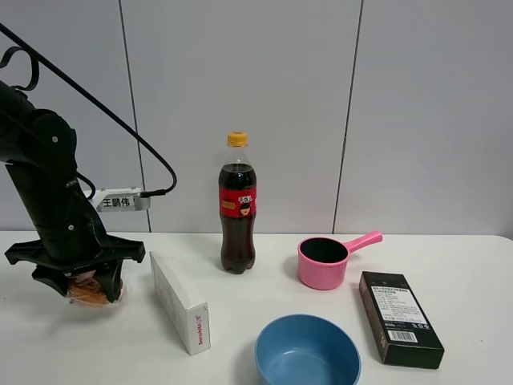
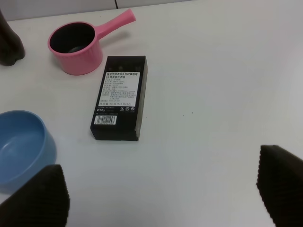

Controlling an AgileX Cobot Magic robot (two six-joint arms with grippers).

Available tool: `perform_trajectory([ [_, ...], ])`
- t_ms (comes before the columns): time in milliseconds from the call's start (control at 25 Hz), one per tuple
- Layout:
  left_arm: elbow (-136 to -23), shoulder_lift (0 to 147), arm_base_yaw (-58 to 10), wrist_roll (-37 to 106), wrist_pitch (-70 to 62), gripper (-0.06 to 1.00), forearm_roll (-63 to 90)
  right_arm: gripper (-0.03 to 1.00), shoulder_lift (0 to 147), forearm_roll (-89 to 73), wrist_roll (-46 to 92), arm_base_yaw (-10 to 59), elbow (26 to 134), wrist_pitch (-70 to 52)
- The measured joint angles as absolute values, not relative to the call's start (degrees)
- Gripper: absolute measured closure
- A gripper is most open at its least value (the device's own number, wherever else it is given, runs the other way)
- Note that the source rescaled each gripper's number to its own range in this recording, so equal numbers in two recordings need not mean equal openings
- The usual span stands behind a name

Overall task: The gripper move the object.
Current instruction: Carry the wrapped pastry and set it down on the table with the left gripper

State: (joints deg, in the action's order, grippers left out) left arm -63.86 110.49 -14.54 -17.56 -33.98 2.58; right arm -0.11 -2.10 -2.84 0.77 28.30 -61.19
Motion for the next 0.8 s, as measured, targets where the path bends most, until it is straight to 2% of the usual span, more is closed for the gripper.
perform_trajectory([
  [600,-63.86,113.35,-14.42,-16.01,-31.96,0.94,2.53,-0.03,-0.11,-2.10,-2.84,0.77,28.30,-61.19],
  [640,-63.86,113.35,-14.42,-15.67,-31.84,0.91,2.53,-0.03,-0.11,-2.10,-2.84,0.77,28.30,-61.19],
  [680,-63.86,113.35,-14.42,-15.43,-31.84,0.82,2.53,-0.03,-0.11,-2.10,-2.84,0.77,28.30,-61.19],
  [760,-63.86,113.35,-14.42,-15.13,-31.84,0.50,2.53,-0.03,-0.11,-2.10,-2.84,0.77,28.30,-61.19],
  [800,-63.86,113.35,-14.42,-15.13,-31.84,0.40,2.53,-0.03,-0.11,-2.10,-2.84,0.77,28.30,-61.19],
])
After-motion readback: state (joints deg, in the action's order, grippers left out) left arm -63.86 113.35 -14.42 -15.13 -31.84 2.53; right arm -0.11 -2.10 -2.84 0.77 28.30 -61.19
